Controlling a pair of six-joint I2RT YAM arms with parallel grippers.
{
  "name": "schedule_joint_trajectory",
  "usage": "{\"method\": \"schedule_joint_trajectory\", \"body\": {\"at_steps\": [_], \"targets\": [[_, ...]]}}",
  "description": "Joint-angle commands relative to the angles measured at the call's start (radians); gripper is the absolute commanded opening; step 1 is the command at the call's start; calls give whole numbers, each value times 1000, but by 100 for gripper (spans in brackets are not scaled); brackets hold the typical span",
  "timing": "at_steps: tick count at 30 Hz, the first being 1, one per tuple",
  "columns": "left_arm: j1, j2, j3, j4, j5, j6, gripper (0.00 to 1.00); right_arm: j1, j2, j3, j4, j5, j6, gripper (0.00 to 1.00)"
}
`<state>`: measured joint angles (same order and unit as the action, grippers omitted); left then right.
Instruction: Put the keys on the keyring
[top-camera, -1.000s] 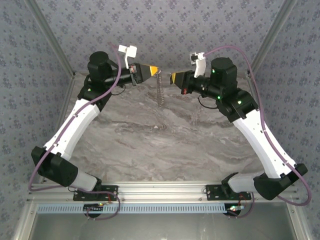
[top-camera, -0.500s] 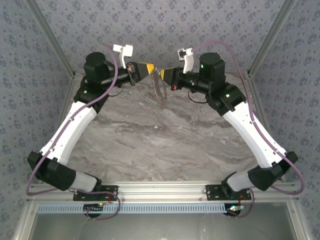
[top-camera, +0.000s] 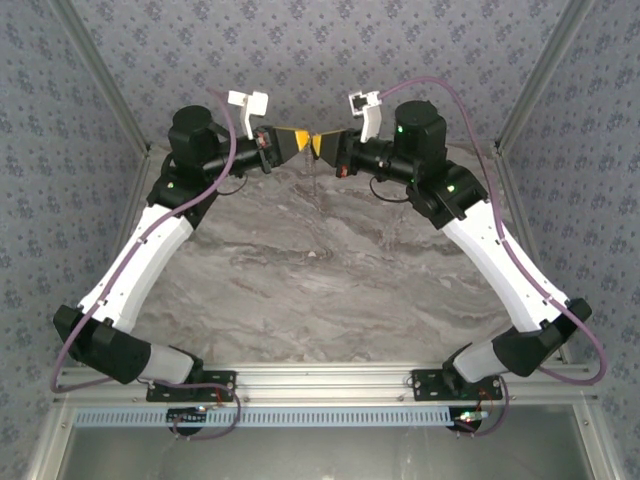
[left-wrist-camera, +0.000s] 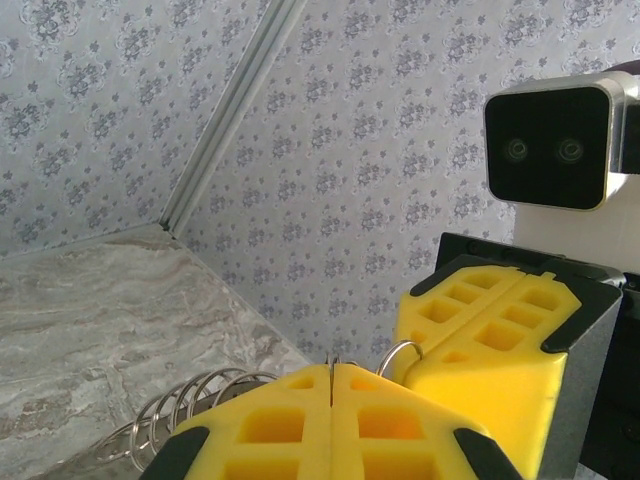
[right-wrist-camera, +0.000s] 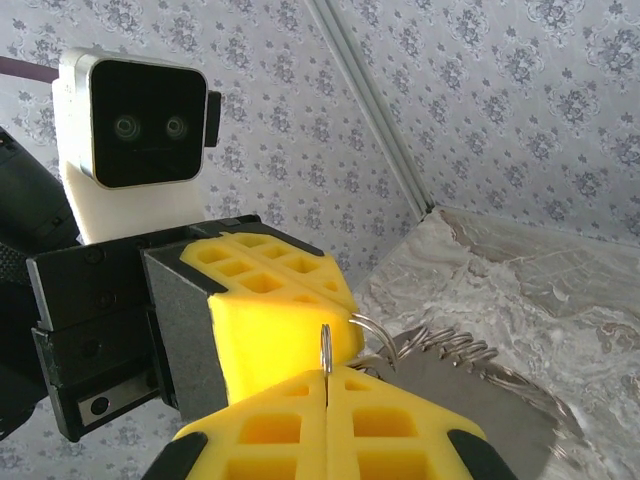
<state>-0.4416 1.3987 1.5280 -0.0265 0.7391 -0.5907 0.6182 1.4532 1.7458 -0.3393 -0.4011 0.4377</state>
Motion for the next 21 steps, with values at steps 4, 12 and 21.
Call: {"method": "schedule_joint_trajectory", "body": {"at_steps": [4,12,21], "targets": [[-11,-40,4,34,-1,15,0,6,19,26,11,-8,15,0],[-12,-55,4,45,6,14,0,-43,-11,-45,34,-14,52,0],[-12,-55,9,57,6,11,0,-54,-21,-81,38,-31,69,0]]}}
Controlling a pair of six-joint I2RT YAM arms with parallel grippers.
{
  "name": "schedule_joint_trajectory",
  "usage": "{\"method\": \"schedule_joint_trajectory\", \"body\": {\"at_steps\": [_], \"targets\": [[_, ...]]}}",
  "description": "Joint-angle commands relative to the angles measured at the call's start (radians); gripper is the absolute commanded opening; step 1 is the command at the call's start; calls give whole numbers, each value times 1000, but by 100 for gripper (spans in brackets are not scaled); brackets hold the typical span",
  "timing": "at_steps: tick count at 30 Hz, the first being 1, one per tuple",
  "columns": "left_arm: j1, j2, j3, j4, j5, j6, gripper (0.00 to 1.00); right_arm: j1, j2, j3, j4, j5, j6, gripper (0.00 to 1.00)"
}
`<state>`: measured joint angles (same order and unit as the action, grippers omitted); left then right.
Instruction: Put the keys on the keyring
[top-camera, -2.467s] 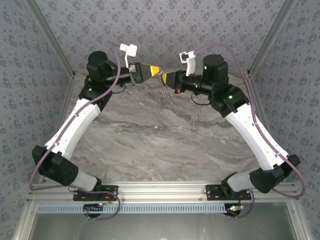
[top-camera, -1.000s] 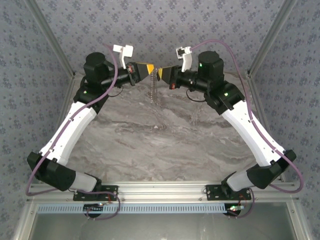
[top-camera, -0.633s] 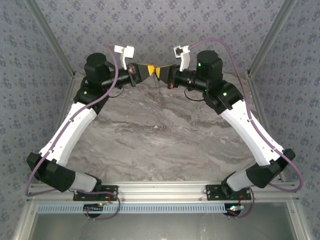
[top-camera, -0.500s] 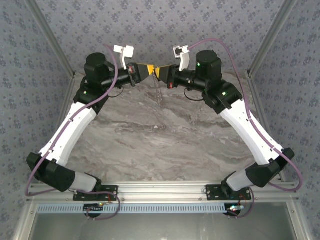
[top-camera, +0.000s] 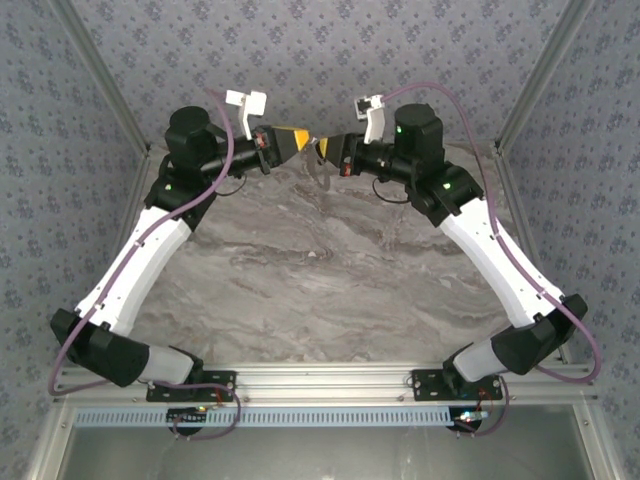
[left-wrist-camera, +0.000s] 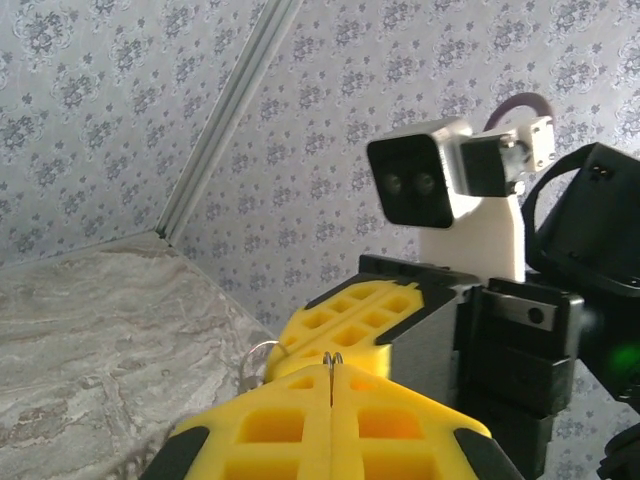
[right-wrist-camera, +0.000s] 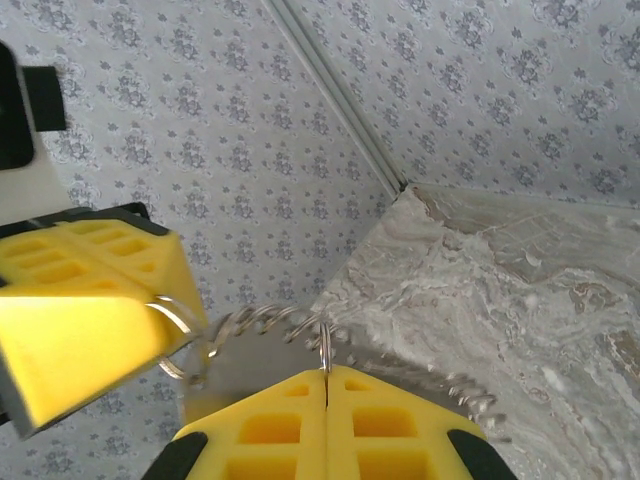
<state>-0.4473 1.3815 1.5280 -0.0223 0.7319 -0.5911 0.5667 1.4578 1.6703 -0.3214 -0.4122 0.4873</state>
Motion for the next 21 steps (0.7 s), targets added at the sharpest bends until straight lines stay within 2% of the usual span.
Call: {"method": "schedule_joint_trajectory", "body": {"at_steps": [1,14,21], "targets": [[-7,-38,9,54,11,11,0,-2,-27,-9,25,-23,22,0],[-7,-30,3,41,7,39,0,-29,-94,-37,39,-8,28,0],[-13,-30,4,50,39,155,0,-18,-92,1,58,-14,36,0]]}}
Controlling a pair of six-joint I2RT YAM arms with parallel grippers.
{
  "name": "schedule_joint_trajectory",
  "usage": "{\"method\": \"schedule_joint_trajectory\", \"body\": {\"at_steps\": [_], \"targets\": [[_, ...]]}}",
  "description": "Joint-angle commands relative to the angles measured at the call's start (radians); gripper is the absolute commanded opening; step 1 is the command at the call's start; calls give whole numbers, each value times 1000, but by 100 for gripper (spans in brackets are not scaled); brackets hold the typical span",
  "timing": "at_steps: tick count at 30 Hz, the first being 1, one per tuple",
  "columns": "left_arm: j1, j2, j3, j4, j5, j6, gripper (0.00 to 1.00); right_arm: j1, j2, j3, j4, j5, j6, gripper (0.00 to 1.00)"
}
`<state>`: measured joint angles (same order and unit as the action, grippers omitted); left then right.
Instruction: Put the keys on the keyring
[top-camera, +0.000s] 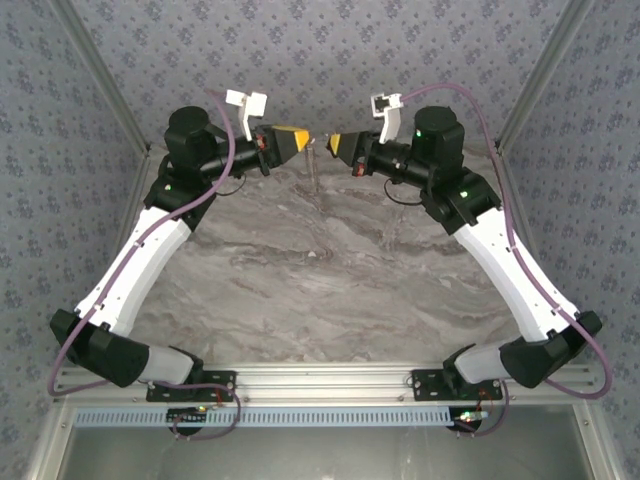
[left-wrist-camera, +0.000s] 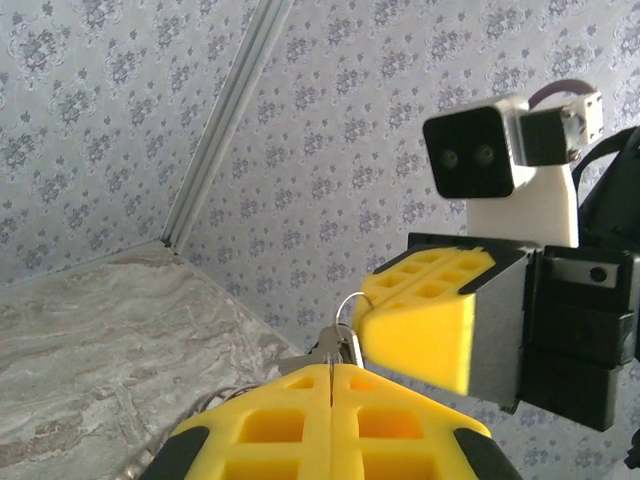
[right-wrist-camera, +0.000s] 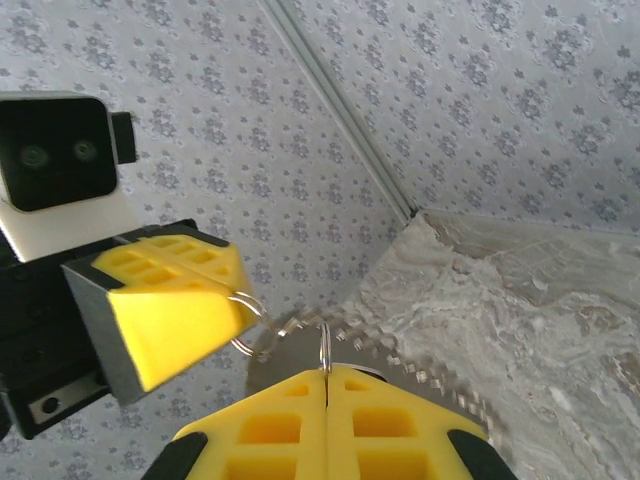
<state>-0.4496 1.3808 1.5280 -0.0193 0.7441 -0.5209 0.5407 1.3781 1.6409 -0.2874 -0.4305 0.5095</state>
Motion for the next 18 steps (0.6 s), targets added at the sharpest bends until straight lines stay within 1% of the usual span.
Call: {"method": "schedule_joint_trajectory", "body": {"at_steps": [1,3,6,7,11,18], "targets": [[-13,-33,2,55,22,109,0,10,-14,29,22,6,14,0],[-20,-51,-18,103,-1,169,0,9,-25,17,12,11,12,0],[-24,-72,-62,230,-21,233,0,1,-54,-15,9,24,10,0],[-24,-74,-62,248,-24,252,0,-2,-64,-24,10,27,11,0],[-24,-62,-15,264,-14,300,0,-8,-109,-69,14,47,15,0],[-29,-52,46,292,-26,323,0,-15,-155,-123,36,56,24,0]]}}
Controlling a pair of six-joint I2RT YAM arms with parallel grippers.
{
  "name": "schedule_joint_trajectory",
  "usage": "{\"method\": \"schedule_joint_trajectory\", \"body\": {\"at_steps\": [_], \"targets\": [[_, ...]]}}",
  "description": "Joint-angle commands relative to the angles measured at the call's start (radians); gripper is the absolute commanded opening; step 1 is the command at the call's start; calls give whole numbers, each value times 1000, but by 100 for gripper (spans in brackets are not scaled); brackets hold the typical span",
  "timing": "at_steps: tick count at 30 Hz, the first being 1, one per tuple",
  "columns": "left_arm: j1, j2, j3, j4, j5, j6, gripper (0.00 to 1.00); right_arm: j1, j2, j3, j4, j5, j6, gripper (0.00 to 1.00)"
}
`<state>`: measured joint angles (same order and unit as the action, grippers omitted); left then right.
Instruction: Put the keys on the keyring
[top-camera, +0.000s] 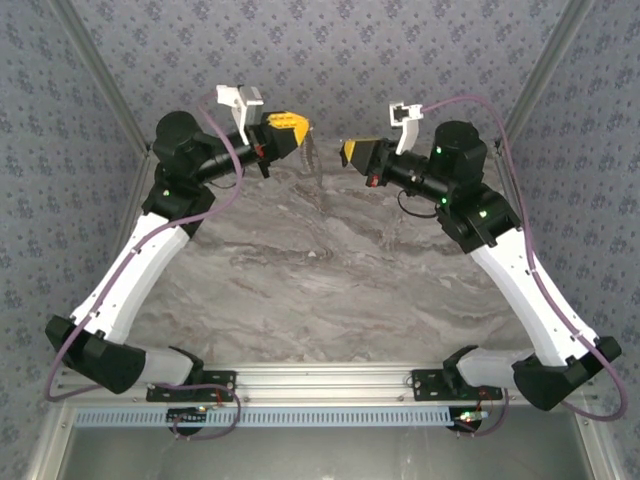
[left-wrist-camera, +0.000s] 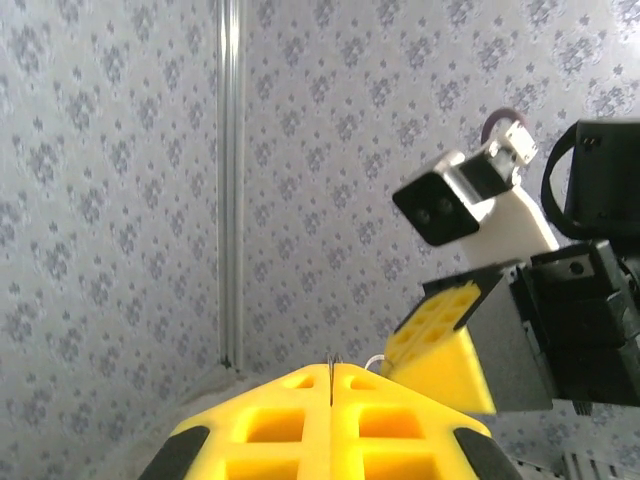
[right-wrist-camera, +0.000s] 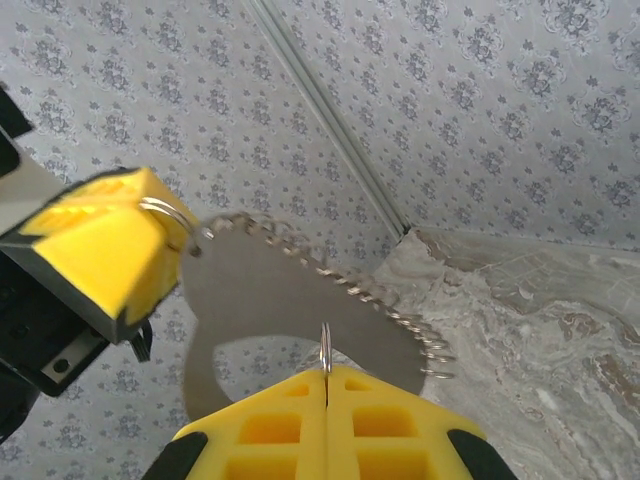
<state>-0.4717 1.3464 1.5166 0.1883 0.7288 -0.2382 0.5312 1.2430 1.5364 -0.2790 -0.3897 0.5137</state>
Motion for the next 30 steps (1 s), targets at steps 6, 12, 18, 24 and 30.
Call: {"method": "schedule_joint_trajectory", "body": {"at_steps": [6,12,18,24,30], "targets": [[-21,-10,88,78,-28,59,0,-13,-25,-22,36,4,23,0],[-25,1,85,153,-40,-16,0,-27,-27,-13,41,-17,25,0],[-31,27,73,292,-38,-160,0,-43,-39,-24,64,-32,31,0],[-30,63,85,394,-25,-278,0,-64,-50,-35,101,-48,38,0],[-30,107,107,509,-39,-401,0,-95,-53,-55,168,-63,63,0]]}}
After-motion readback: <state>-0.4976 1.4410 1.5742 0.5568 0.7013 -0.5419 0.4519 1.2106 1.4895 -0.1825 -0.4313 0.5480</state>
